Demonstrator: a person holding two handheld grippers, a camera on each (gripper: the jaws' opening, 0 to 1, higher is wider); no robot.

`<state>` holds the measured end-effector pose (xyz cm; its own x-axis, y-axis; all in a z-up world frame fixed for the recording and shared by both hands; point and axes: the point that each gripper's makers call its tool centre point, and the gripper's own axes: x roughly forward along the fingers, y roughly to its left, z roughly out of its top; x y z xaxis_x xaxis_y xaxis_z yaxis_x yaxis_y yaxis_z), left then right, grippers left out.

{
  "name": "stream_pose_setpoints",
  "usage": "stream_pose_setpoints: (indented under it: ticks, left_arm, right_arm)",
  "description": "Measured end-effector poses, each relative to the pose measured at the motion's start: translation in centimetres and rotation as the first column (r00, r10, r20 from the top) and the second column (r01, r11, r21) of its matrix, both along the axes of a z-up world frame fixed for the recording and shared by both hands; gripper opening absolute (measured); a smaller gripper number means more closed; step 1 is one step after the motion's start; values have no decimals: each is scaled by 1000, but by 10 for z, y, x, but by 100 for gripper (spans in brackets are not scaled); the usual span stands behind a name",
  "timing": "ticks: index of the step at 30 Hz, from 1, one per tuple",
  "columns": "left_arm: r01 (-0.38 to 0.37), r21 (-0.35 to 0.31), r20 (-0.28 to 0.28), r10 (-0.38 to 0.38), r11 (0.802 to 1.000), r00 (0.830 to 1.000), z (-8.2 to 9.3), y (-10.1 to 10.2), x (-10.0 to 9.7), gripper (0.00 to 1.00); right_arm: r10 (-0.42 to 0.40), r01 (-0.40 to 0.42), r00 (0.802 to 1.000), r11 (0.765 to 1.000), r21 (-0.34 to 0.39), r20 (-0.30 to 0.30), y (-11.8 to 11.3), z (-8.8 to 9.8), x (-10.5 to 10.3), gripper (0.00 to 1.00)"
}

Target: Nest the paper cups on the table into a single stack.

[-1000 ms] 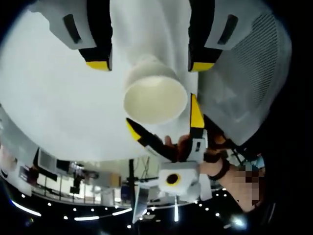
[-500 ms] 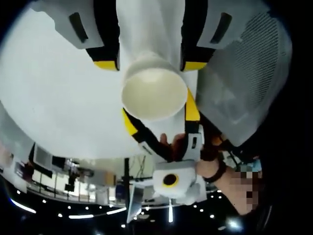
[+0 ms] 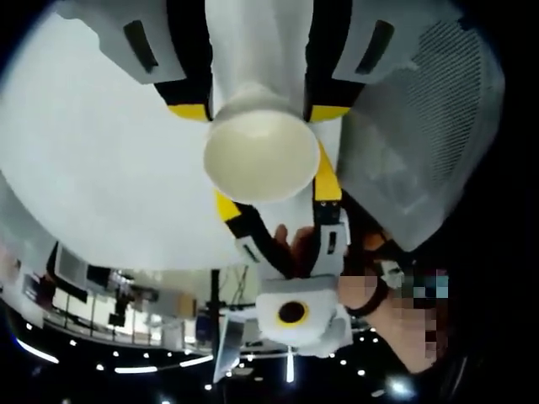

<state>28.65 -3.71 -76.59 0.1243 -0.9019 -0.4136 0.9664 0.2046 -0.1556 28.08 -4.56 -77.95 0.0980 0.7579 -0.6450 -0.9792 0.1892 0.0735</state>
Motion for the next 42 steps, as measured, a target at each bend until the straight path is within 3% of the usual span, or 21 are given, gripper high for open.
stream_pose_setpoints:
  ticks: [14, 29, 42]
  left_arm:
    - [34, -2, 33, -34, 999, 999, 9, -4, 8, 44]
    - [102, 34, 83, -105, 994, 991, 36, -20, 69, 44]
    - [49, 38, 103, -53, 998, 993, 36, -21, 112, 43]
  right_arm:
    - [-42, 42, 999, 999, 12, -4, -3, 5, 6, 38]
    - [-117, 115, 991, 993, 26, 66, -19, 35, 70, 38]
    - [-94, 95, 991, 995, -5, 97, -22, 35, 116, 38]
